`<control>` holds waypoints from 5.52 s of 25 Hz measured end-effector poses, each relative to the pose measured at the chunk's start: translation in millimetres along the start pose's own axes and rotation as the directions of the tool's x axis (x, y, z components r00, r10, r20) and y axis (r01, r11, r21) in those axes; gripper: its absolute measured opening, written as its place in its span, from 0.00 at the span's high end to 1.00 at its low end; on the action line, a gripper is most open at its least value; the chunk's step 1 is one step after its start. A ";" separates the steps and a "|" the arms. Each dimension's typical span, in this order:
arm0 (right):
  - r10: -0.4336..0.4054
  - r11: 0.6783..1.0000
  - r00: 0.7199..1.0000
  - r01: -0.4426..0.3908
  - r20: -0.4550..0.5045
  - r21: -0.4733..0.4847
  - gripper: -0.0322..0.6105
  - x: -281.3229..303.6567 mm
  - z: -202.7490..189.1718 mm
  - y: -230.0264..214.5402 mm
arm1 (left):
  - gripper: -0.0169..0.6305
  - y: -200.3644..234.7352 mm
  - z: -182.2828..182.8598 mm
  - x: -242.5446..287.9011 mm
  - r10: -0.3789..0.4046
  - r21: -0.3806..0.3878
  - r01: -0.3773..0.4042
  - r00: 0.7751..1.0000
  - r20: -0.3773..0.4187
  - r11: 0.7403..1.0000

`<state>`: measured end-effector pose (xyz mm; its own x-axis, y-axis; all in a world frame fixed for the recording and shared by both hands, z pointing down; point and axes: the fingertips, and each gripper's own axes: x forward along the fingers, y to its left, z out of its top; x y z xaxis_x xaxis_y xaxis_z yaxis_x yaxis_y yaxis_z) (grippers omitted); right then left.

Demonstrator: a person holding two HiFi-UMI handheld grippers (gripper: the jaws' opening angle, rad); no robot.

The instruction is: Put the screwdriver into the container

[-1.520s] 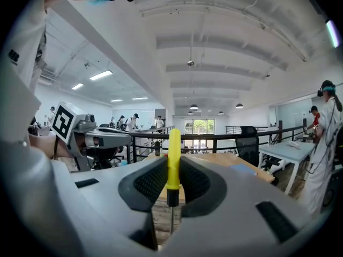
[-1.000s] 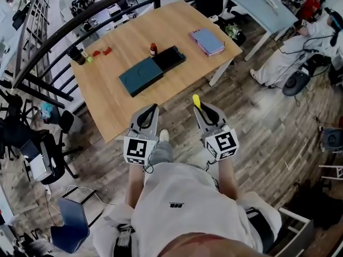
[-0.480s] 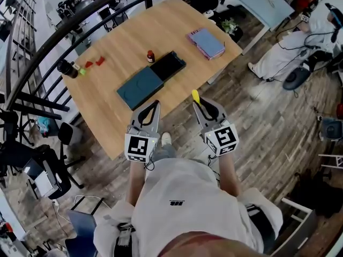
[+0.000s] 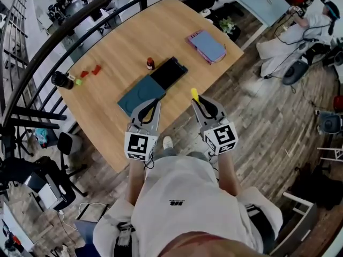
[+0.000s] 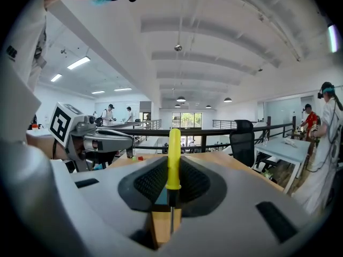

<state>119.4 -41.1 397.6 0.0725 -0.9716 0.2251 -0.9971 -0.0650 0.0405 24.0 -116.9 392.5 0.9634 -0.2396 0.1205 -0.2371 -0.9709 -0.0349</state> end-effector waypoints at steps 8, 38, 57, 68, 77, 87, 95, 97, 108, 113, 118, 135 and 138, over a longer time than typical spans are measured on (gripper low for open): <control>-0.033 0.999 0.999 0.033 -0.026 -0.002 0.86 27.0 -3.9 -13.5 | 0.96 23.9 -7.7 25.3 -0.031 -0.021 0.032 0.999 0.004 0.999; 0.339 0.938 0.914 -0.348 -0.224 -0.001 0.86 211.7 -67.9 -97.6 | 0.96 104.3 -93.4 172.3 0.186 -0.136 -0.213 0.964 -0.188 0.967; 0.488 0.802 0.733 -0.591 -0.475 -0.088 0.86 283.3 -162.9 -75.8 | 0.96 129.5 -172.3 194.4 0.285 -0.224 -0.367 0.900 -0.329 0.903; 0.513 0.702 0.611 -0.703 -0.603 -0.115 0.86 304.3 -208.9 -63.4 | 0.96 132.9 -194.0 195.3 0.314 -0.260 -0.424 0.873 -0.373 0.868; 0.513 0.629 0.521 -0.769 -0.682 -0.115 0.86 313.2 -238.3 -51.5 | 0.96 131.6 -206.3 196.2 0.307 -0.285 -0.443 0.857 -0.415 0.850; 0.491 0.579 0.441 -0.810 -0.751 -0.098 0.85 318.0 -263.5 -44.8 | 0.96 128.0 -210.7 193.0 0.313 -0.297 -0.459 0.848 -0.428 0.837; 0.474 0.570 0.417 -0.817 -0.775 -0.091 0.85 321.8 -279.9 -42.5 | 0.96 129.0 -213.5 191.1 0.323 -0.299 -0.473 0.841 -0.434 0.829; 0.463 0.570 0.412 -0.817 -0.785 -0.092 0.85 322.9 -284.9 -43.2 | 0.96 129.3 -213.5 190.6 0.323 -0.302 -0.473 0.841 -0.433 0.827; 0.452 0.564 0.402 -0.820 -0.796 -0.094 0.85 323.9 -295.9 -38.9 | 0.96 127.3 -215.3 184.1 0.318 -0.305 -0.470 0.843 -0.435 0.828; 0.453 0.568 0.411 -0.817 -0.791 -0.100 0.85 324.3 -297.1 -36.8 | 0.96 125.3 -216.0 182.8 0.310 -0.304 -0.462 0.845 -0.435 0.833; 0.447 0.577 0.426 -0.809 -0.786 -0.111 0.85 323.3 -298.3 -35.6 | 0.96 122.4 -215.2 181.4 0.300 -0.298 -0.452 0.847 -0.439 0.841; 0.422 0.649 0.533 -0.742 -0.733 -0.166 0.79 311.7 -270.2 -46.4 | 0.96 109.6 -200.8 169.3 0.287 -0.271 -0.420 0.862 -0.419 0.866; 0.422 0.678 0.576 -0.713 -0.701 -0.177 0.79 307.0 -251.9 -50.9 | 0.96 107.8 -196.4 166.2 0.287 -0.262 -0.412 0.866 -0.409 0.872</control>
<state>198.7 -278.8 709.9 -0.3614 -0.4273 0.8288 -0.7236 0.6890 0.0397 133.9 -262.4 603.6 0.7154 -0.4878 0.5003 -0.6371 -0.7495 0.1801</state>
